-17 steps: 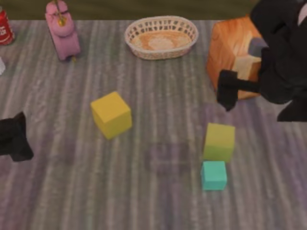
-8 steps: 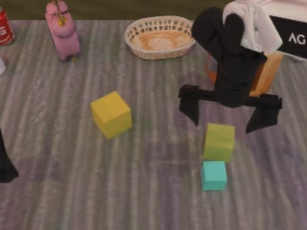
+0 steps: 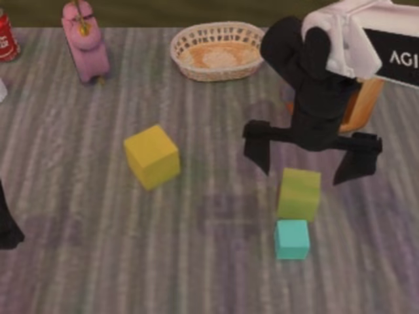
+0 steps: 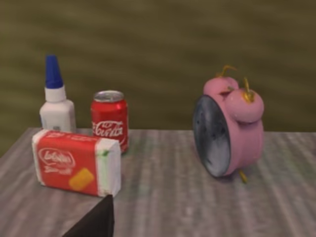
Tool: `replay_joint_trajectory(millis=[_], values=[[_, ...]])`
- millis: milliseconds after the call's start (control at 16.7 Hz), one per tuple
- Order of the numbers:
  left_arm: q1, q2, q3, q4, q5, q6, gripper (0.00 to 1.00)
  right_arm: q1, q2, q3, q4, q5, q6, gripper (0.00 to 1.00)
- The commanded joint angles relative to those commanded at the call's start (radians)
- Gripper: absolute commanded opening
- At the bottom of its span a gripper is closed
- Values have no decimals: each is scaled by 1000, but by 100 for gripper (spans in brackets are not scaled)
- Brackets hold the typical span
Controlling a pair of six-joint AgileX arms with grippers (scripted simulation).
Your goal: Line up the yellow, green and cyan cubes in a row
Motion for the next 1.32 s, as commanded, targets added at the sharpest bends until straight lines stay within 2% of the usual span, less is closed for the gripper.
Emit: replay_joint_trajectory(millis=[360, 720, 1320], values=[[0, 0, 0, 0, 0, 0, 100, 2, 84, -145, 237, 1, 3, 100], [0, 0, 0, 0, 0, 0, 100, 3, 99, -169, 271, 1, 4, 100], [0, 0, 0, 0, 0, 0, 100, 3, 99, -169, 271, 1, 4, 25]])
